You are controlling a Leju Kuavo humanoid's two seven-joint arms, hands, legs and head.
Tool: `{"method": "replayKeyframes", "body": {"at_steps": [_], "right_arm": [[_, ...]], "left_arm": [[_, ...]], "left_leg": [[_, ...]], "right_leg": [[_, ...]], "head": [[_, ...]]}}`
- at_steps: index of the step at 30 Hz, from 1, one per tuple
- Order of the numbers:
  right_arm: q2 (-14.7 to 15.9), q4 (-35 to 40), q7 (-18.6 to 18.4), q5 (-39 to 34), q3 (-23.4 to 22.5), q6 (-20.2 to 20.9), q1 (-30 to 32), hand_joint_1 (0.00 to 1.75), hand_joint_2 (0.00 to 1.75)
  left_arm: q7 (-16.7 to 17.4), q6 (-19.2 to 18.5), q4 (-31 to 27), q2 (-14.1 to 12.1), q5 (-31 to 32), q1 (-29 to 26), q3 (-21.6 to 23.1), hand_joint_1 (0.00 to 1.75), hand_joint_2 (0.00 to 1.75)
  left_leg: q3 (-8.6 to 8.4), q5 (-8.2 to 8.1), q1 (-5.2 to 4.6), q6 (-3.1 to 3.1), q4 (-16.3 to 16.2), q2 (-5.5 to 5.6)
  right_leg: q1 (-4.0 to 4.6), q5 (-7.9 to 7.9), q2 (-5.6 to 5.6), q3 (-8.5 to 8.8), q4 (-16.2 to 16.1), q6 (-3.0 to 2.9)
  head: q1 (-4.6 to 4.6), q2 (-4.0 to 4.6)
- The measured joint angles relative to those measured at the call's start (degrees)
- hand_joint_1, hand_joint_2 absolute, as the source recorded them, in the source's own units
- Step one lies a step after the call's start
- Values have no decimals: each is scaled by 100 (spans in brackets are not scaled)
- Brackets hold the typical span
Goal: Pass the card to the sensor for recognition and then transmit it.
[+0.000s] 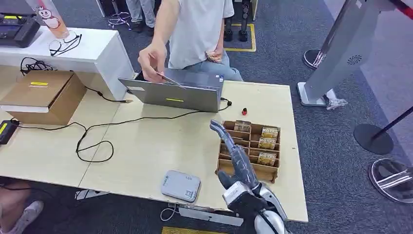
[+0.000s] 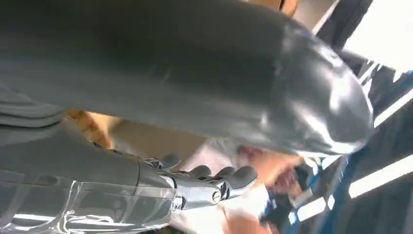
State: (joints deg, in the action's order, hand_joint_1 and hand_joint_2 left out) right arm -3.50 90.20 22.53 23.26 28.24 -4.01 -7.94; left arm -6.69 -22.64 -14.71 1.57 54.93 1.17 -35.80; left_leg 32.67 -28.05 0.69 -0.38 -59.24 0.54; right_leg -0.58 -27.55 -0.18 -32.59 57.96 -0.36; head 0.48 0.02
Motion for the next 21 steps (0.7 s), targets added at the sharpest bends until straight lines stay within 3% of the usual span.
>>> {"method": "replayKeyframes", "body": {"at_steps": [5,10,15,21], "right_arm": [[0,-17,-234,1284,-55,-942,-540,0,0],[-13,-374,-820,2881,-22,-1809,-1271,0,0],[-96,-834,-1123,3476,113,-1983,-1822,0,0],[-175,-1231,-1259,3698,221,-2045,-2188,0,0]], "left_arm": [[46,-57,0,-20,81,87,42,0,0],[61,-57,0,-22,96,143,105,0,0],[116,-59,0,-22,103,178,173,0,0],[131,-68,0,-22,96,207,192,0,0]], "left_leg": [[0,7,0,-3,0,0],[-1,11,1,-1,0,0],[0,11,1,-2,0,1],[3,11,1,-2,0,1]], "right_leg": [[0,8,-1,0,0,0],[0,12,-1,0,1,-2],[0,12,0,0,2,-2],[0,12,0,0,2,-2]], "head": [[0,0],[0,0],[2,0],[0,0]]}}
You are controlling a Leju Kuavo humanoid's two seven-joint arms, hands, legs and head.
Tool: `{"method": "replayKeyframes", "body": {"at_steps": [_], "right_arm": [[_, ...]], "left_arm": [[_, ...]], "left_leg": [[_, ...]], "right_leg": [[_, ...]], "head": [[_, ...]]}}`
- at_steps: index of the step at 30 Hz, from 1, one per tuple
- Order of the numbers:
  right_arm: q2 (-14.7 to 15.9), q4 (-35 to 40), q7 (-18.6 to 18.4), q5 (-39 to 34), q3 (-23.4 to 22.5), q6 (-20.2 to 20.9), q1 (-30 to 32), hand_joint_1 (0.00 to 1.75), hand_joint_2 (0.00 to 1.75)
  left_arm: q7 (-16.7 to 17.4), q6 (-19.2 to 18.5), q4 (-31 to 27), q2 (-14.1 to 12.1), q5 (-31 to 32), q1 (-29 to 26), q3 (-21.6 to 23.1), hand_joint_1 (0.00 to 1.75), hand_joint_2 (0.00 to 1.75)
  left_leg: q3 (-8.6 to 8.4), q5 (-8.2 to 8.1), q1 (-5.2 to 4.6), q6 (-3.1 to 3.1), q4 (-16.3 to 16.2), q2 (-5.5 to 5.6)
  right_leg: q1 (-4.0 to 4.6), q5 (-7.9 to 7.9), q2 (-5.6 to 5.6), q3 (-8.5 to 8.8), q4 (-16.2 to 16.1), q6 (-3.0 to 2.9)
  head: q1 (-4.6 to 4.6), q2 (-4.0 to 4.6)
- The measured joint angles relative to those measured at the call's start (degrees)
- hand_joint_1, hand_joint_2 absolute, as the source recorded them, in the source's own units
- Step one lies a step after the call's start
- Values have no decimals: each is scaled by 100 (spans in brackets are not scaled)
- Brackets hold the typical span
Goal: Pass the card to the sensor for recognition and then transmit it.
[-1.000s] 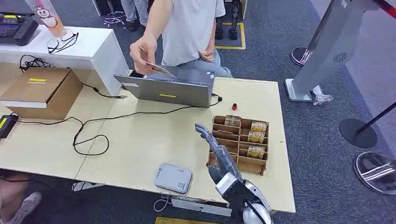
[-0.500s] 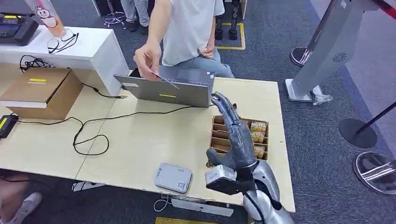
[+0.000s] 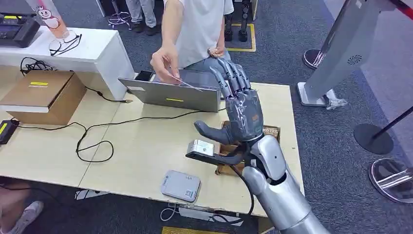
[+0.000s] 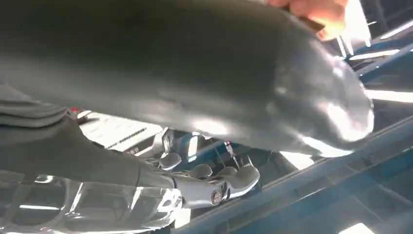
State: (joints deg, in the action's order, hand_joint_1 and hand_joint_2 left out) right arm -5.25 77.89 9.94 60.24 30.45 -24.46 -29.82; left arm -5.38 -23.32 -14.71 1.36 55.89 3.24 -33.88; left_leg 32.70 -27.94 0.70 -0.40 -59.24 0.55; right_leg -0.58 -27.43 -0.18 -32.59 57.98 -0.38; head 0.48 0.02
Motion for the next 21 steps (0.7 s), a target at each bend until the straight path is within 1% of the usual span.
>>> {"method": "replayKeyframes", "body": {"at_steps": [1,2,6,10,14,21], "right_arm": [[-22,-104,-56,80,33,-7,-75,0,0],[-48,-216,-107,138,66,-6,-163,0,175],[-253,-783,-256,281,151,-7,-522,0,175],[-452,-1301,-323,349,199,-15,-821,0,175],[-596,-1756,-391,369,216,-17,-1060,0,175],[-741,-2294,-478,443,223,-61,-1312,0,175]], "left_arm": [[9,0,0,0,-7,2,0,0,0],[26,0,0,0,-20,4,0,0,0],[48,-33,0,0,-50,11,0,0,0],[81,-39,0,0,-52,17,0,0,0],[105,-50,0,-2,-52,24,2,0,0],[118,-52,0,-2,-55,35,4,0,0]], "left_leg": [[0,0,0,0,0,-1],[0,0,0,0,0,-1],[-1,1,0,0,0,-1],[-2,2,1,1,0,-1],[-1,2,1,1,0,-1],[-1,2,0,1,0,0]], "right_leg": [[0,0,0,0,0,0],[0,0,-1,0,0,0],[0,0,1,0,0,0],[0,1,0,-1,1,0],[0,1,0,-1,2,0],[0,1,1,-1,1,0]], "head": [[0,0],[0,0],[2,0],[2,0],[0,0],[0,0]]}}
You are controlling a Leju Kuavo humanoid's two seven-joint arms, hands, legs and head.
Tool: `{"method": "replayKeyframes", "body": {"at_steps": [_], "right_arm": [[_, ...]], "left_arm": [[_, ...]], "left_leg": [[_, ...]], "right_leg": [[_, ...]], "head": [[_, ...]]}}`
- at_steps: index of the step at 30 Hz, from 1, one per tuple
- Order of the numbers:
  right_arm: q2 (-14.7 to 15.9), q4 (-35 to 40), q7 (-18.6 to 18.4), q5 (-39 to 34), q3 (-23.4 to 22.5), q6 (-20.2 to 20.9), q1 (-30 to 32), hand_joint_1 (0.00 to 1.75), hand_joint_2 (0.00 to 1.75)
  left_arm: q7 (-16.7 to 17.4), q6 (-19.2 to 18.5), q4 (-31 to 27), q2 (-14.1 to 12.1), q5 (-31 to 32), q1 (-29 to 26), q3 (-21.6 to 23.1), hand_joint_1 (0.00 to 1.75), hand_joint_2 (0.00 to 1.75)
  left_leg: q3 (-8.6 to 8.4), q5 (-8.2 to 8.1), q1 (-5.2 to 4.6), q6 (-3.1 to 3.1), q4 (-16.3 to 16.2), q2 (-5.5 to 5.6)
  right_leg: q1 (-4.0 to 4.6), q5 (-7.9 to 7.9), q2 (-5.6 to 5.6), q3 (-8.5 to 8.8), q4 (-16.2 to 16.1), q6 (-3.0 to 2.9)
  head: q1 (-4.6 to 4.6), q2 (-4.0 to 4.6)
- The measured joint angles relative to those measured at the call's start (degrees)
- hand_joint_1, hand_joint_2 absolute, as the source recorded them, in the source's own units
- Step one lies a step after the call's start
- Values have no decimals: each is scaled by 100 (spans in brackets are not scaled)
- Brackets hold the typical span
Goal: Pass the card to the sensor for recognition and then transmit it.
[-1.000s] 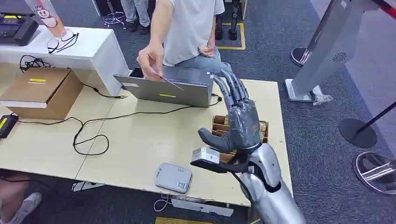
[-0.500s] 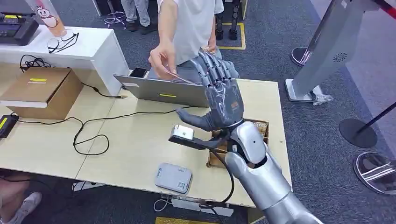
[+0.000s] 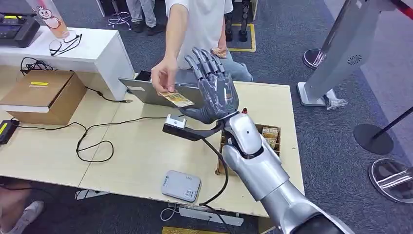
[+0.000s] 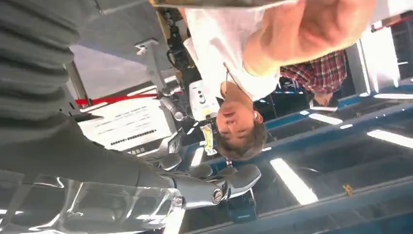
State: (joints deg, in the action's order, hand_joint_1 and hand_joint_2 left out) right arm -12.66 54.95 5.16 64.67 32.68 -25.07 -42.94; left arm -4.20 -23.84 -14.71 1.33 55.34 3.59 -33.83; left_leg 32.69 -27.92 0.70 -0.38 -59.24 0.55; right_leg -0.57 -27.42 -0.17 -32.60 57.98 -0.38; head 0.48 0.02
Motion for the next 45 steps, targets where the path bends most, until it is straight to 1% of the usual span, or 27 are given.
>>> {"method": "replayKeyframes", "body": {"at_steps": [13,35,36,37,38,39,40,41,42,45], "right_arm": [[-107,-385,-20,-4,4,-15,-106,0,175],[-203,-531,-9,-6,28,-33,-118,0,175],[-203,-531,-9,-6,31,-33,-119,14,175],[-205,-531,-9,-6,31,-33,-120,33,175],[-205,-531,-9,-6,33,-33,-120,63,175],[-205,-534,-9,-6,33,-33,-120,134,175],[-205,-534,-9,-6,33,-33,-120,150,175],[-212,-534,-9,-9,33,-33,-120,155,175],[-219,-534,-9,-9,33,-33,-120,173,175],[-221,-540,-9,-9,33,-33,-121,175,175]], "left_arm": [[2,4,0,0,-42,-1,0,0,0],[33,35,0,0,-103,-20,-2,0,0],[33,35,0,0,-103,-21,0,0,0],[33,35,0,0,-103,-21,0,0,0],[33,35,0,0,-103,-21,0,0,0],[33,35,0,0,-103,-21,0,0,0],[33,35,0,0,-103,-21,0,0,0],[33,35,0,0,-101,-21,0,0,0],[33,35,0,0,-103,-21,0,0,0],[33,37,0,0,-103,-21,-2,0,0]], "left_leg": [[0,0,1,0,0,0],[0,0,1,0,0,0],[0,0,0,0,0,0],[0,0,0,0,0,0],[0,0,0,0,0,0],[0,0,0,0,0,0],[0,0,0,0,0,0],[0,0,0,0,0,0],[0,0,0,0,0,0],[0,0,0,0,0,0]], "right_leg": [[0,0,0,0,0,0],[0,0,-1,0,0,0],[0,0,0,0,0,0],[0,0,0,0,0,0],[0,0,0,0,0,0],[0,0,0,0,0,0],[0,0,0,0,0,0],[0,0,0,0,0,0],[0,0,-1,0,0,0],[0,0,0,0,0,0]], "head": [[0,0],[0,0],[0,0],[0,0],[0,0],[0,0],[0,0],[0,0],[0,0],[0,0]]}}
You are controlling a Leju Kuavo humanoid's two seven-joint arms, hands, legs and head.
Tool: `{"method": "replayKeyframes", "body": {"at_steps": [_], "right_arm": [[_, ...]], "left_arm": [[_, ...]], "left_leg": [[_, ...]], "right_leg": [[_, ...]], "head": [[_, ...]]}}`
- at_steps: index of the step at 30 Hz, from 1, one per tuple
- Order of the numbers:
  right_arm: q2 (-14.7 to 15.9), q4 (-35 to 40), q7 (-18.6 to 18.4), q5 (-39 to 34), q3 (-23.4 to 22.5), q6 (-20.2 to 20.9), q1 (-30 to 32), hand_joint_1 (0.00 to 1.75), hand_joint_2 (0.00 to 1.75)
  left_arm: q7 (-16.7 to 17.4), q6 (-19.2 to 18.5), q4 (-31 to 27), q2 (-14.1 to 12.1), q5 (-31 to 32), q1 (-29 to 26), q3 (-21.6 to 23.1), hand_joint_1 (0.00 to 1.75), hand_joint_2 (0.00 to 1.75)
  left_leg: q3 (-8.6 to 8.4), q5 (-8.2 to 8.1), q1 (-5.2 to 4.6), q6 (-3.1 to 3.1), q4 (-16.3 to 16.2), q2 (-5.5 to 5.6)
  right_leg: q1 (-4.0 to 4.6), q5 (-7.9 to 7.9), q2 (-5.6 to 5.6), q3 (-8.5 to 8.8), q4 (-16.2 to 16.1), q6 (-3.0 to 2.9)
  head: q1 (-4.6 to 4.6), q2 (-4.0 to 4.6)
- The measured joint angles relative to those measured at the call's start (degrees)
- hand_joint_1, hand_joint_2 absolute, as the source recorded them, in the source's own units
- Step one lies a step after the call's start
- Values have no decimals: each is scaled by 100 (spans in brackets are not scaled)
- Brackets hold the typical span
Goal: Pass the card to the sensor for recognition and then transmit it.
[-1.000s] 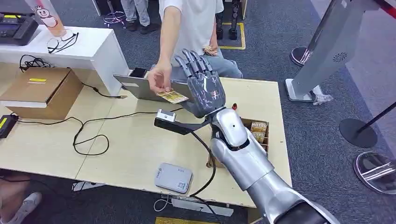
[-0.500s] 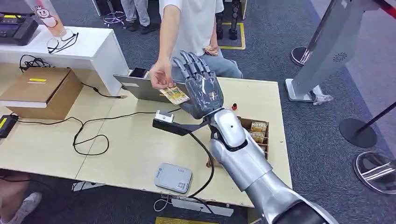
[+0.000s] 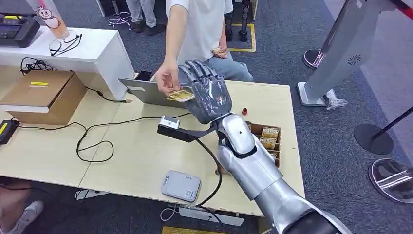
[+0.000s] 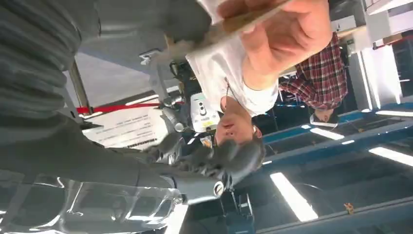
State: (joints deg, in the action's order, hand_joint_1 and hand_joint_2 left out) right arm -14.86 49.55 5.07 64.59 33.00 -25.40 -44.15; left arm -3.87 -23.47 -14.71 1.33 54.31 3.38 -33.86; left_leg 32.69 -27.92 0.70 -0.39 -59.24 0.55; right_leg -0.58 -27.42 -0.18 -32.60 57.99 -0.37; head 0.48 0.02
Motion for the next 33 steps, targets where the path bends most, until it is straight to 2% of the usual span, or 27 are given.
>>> {"method": "replayKeyframes", "body": {"at_steps": [33], "right_arm": [[-48,-57,55,-90,72,13,-14,175,175]], "left_arm": [[0,15,0,0,-4,-17,0,0,0]], "left_leg": [[0,0,0,0,0,0]], "right_leg": [[0,0,0,0,0,0]], "head": [[0,0]]}}
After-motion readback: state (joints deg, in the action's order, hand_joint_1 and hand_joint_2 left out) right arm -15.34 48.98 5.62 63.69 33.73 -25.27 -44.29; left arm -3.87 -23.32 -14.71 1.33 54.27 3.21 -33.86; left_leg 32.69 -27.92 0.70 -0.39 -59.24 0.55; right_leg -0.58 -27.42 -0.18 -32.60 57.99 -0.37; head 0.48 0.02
